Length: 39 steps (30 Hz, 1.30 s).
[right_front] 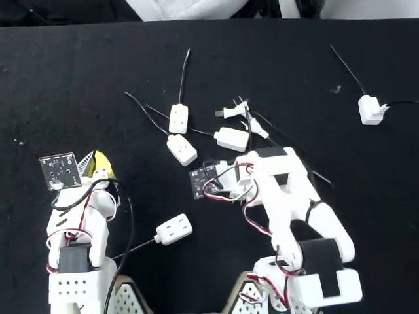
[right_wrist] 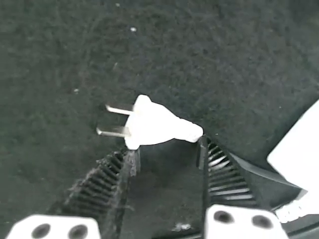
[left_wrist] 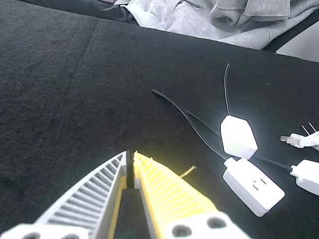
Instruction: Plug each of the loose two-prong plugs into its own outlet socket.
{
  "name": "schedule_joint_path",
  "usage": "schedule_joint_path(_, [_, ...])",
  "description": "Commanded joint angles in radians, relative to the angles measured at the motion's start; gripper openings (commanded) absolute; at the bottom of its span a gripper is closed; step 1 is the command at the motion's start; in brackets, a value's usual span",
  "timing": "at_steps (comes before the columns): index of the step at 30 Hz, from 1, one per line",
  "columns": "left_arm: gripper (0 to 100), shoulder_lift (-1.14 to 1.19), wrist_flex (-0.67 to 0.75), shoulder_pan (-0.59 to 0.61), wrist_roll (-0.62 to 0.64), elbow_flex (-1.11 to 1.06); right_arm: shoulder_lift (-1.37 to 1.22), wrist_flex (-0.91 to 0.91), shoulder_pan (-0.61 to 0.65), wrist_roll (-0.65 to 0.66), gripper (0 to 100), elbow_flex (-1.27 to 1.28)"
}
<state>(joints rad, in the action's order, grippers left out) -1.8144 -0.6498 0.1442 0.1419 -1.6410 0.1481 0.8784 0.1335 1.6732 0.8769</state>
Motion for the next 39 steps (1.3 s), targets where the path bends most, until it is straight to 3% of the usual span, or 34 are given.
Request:
schedule_joint_path(1, [3, -0.009, 0.015, 0.008, -0.002, 0.007, -0.019, -0.041, -0.014, 0.009, 19.4, -0.025])
schedule_joint_path(17, [3, -0.009, 0.020, 0.008, -0.002, 0.007, -0.028, -0.041, 0.164, -0.034, 19.1, -0.033])
schedule_joint_path(21, [3, -0.009, 0.020, 0.008, -0.002, 0.007, -0.019, -0.035, 0.157, -0.046, 17.3, -0.035])
schedule_joint_path(25, [3, -0.009, 0.020, 0.008, -0.002, 0.007, -0.019, -0.034, 0.141, -0.155, 0.8, -0.056])
schedule_joint_path(33, [3, -0.009, 0.020, 0.008, -0.002, 0.007, 0.056, 0.166, 0.123, -0.313, 1.0, -0.059])
schedule_joint_path(39, [3, -0.009, 0.021, 0.008, -0.002, 0.007, 0.159, 0.222, 0.121, -0.611, 1.1, -0.018])
